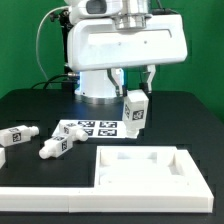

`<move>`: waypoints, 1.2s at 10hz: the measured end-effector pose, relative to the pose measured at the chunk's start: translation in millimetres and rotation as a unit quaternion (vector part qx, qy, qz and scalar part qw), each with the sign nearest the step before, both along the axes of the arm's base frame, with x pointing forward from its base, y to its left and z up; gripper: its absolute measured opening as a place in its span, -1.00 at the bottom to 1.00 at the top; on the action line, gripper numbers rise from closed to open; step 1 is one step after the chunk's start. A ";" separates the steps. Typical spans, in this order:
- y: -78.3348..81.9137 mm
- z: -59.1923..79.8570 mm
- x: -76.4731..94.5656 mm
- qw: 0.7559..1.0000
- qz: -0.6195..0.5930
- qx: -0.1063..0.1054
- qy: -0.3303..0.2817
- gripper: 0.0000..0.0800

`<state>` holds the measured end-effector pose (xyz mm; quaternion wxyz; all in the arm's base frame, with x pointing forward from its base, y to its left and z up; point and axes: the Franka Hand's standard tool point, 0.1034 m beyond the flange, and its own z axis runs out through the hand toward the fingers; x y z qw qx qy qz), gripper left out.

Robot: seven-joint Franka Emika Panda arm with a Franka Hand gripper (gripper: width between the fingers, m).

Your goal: Assemble one leg

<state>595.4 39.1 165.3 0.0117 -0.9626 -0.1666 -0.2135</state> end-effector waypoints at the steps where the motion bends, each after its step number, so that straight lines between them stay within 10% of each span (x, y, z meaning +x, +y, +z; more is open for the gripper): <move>1: -3.7 -1.6 4.6 0.999 -0.005 -0.014 -0.048 -0.29; 3: -21.0 -6.1 18.0 0.987 -0.010 -0.048 -0.155 -0.29; 4: -16.6 -24.6 10.0 0.994 -0.003 -0.028 -0.110 -0.29; 7: -14.2 -21.5 11.1 0.994 -0.007 -0.024 -0.110 -0.29; 12: 67.5 -16.2 18.7 0.995 -0.031 0.042 -0.082 -0.29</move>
Offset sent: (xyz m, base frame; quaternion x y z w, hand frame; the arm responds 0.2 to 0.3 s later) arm 0.0000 0.0000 0.0000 0.0000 0.0650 0.0000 0.9979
